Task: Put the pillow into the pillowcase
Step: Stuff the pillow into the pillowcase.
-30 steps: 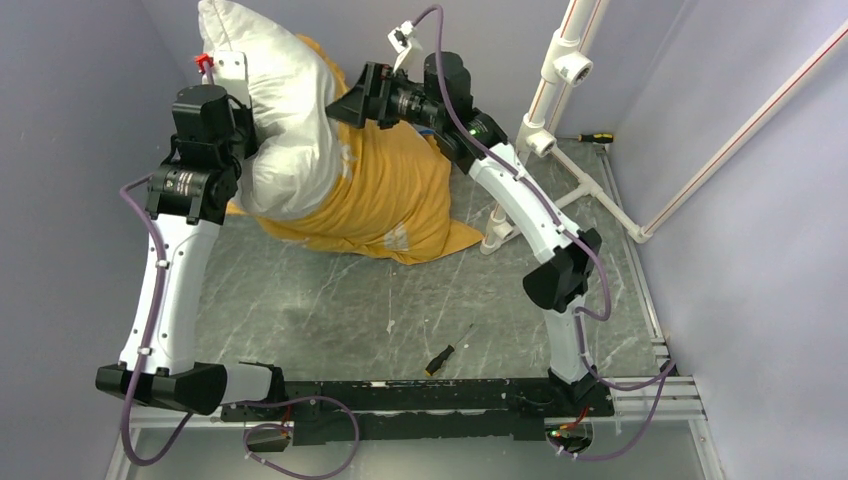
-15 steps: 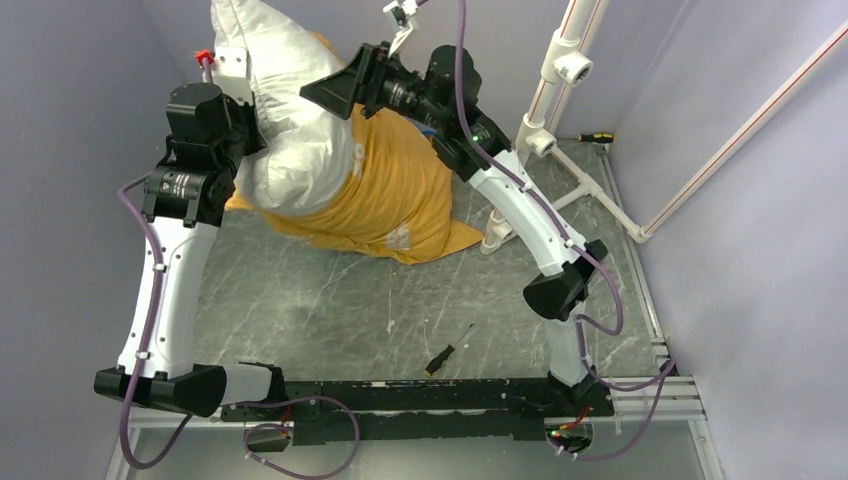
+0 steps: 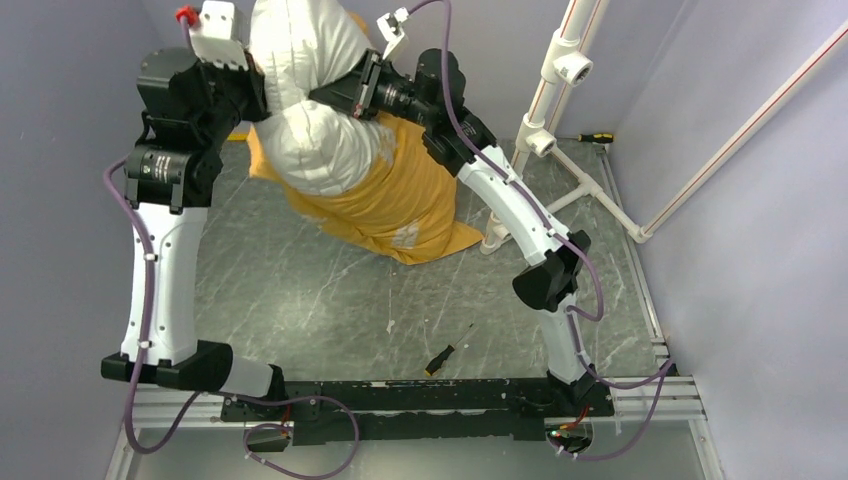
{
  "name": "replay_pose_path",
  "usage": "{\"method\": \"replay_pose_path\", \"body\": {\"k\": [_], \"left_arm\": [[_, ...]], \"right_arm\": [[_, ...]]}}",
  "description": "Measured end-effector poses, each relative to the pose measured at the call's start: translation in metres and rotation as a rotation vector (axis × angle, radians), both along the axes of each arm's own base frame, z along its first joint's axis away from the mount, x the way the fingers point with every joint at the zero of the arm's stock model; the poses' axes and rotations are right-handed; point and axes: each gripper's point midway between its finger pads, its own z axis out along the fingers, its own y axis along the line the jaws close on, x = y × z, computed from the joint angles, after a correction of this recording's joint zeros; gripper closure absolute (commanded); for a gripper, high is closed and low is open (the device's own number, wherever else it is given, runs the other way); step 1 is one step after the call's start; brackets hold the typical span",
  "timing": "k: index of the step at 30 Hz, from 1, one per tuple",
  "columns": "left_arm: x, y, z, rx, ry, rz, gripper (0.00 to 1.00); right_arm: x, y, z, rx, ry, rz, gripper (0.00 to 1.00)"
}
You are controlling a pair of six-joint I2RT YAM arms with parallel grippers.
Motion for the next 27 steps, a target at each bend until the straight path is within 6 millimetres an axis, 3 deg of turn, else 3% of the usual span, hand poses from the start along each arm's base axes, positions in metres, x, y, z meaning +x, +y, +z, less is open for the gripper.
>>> {"method": "replay_pose_path", "body": {"k": [5, 10, 14, 17, 18, 20, 23, 26, 27], "left_arm": [[0.003, -0.028, 0.054, -0.105, -0.104, -0.132, 1.00], [0.002, -0.046, 0.104, -0.214, -0.224, -0.233, 1.00], [0.002, -0.057, 0.130, -0.285, -0.301, -0.300, 1.00], [0.005, -0.066, 0.133, -0.333, -0.308, -0.345, 1.00], [0.008, -0.068, 0.130, -0.341, -0.299, -0.354, 1.00], [0.013, -0.072, 0.116, -0.360, -0.268, -0.367, 1.00], [0.014, -0.076, 0.079, -0.363, -0.185, -0.374, 1.00], [0.003, -0.082, 0.036, -0.364, -0.089, -0.385, 1.00], [-0.003, -0.083, 0.025, -0.365, -0.067, -0.390, 1.00]], "right_arm": [[-0.004, -0.008, 0.036, 0.135, -0.033, 0.069, 1.00], [-0.025, -0.016, 0.065, 0.233, -0.071, 0.170, 1.00], [-0.046, -0.018, 0.072, 0.254, -0.093, 0.266, 1.00], [-0.059, -0.012, 0.059, 0.211, -0.076, 0.315, 1.00], [-0.059, -0.011, 0.051, 0.187, -0.060, 0.316, 0.91], [-0.059, -0.012, 0.027, 0.117, -0.003, 0.294, 0.60], [-0.057, -0.022, -0.015, -0.001, 0.101, 0.236, 0.40], [-0.058, -0.041, -0.050, -0.103, 0.198, 0.181, 0.20], [-0.059, -0.049, -0.059, -0.127, 0.225, 0.163, 0.04]]}}
